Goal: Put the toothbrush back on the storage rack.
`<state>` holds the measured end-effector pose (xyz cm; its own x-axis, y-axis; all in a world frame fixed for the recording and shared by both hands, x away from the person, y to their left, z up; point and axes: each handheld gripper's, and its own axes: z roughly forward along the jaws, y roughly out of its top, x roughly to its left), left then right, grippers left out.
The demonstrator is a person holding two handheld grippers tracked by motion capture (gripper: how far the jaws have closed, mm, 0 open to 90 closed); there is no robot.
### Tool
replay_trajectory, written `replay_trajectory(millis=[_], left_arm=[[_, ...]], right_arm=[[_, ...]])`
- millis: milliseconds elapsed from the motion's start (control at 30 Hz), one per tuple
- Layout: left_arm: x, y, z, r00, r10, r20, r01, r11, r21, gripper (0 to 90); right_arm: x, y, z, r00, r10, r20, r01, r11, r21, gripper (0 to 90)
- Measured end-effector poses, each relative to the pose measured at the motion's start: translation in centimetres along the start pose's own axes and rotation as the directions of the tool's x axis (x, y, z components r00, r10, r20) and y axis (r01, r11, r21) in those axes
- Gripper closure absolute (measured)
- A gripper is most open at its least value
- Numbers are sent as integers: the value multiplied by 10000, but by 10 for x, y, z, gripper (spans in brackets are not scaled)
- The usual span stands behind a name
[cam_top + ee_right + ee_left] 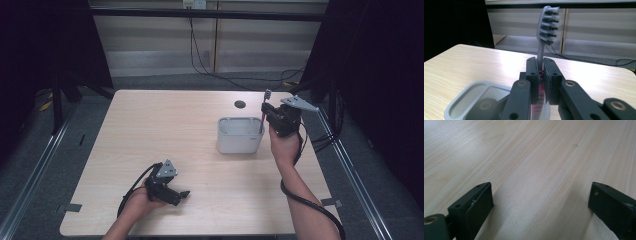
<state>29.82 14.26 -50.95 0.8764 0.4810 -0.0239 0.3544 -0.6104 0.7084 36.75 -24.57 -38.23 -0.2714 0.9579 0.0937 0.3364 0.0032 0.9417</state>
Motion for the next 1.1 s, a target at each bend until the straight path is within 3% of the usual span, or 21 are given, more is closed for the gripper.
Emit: replay_trajectory(millis=[1100], left_arm=[[0, 0, 0, 10000, -6, 6, 6, 10000, -2, 54]], right_arm=[[3, -33, -2, 10000, -12, -23, 12, 9999, 128, 834]])
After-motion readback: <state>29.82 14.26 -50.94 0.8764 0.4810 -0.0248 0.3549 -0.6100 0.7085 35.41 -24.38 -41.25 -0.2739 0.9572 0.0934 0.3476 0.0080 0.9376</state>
